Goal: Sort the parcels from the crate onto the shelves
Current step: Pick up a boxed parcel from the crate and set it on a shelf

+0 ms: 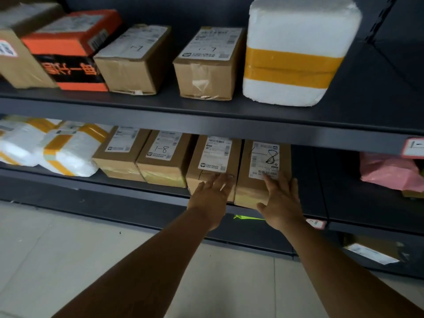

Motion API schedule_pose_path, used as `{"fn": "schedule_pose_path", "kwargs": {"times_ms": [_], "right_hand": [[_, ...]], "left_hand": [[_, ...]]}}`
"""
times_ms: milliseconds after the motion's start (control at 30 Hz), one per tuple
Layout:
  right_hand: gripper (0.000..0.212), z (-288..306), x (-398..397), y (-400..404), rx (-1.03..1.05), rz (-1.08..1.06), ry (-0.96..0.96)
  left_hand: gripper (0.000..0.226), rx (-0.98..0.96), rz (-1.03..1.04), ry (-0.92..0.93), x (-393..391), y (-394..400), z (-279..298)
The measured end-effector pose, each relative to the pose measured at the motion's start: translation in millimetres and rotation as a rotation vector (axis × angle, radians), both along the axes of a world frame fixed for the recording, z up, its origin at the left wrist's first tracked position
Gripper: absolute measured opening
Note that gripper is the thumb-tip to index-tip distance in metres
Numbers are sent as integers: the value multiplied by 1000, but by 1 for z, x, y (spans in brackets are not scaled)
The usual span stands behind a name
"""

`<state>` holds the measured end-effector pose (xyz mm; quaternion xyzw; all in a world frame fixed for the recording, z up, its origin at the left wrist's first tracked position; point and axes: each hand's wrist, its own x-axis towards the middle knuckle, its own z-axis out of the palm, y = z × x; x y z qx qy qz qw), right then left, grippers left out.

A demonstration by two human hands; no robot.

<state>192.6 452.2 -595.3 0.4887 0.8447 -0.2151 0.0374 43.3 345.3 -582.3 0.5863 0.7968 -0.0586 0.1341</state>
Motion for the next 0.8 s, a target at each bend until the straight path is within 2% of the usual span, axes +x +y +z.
{"fn": "schedule_pose_path", "kwargs": {"times_ms": [233, 500, 700, 800], "right_hand": [[89, -8, -32, 5, 11, 26, 36], [90, -16, -71, 3, 61, 44, 42], [96, -8, -97, -20, 193, 36, -112], [99, -2, -117, -47, 182, 95, -69]], "left_hand": [[98, -2, 46, -26, -30, -1, -6], [91, 8, 59, -13, -65, -7, -9], [86, 10, -10, -14, -92, -21, -2], [85, 59, -25, 0, -111, -42, 0]]}}
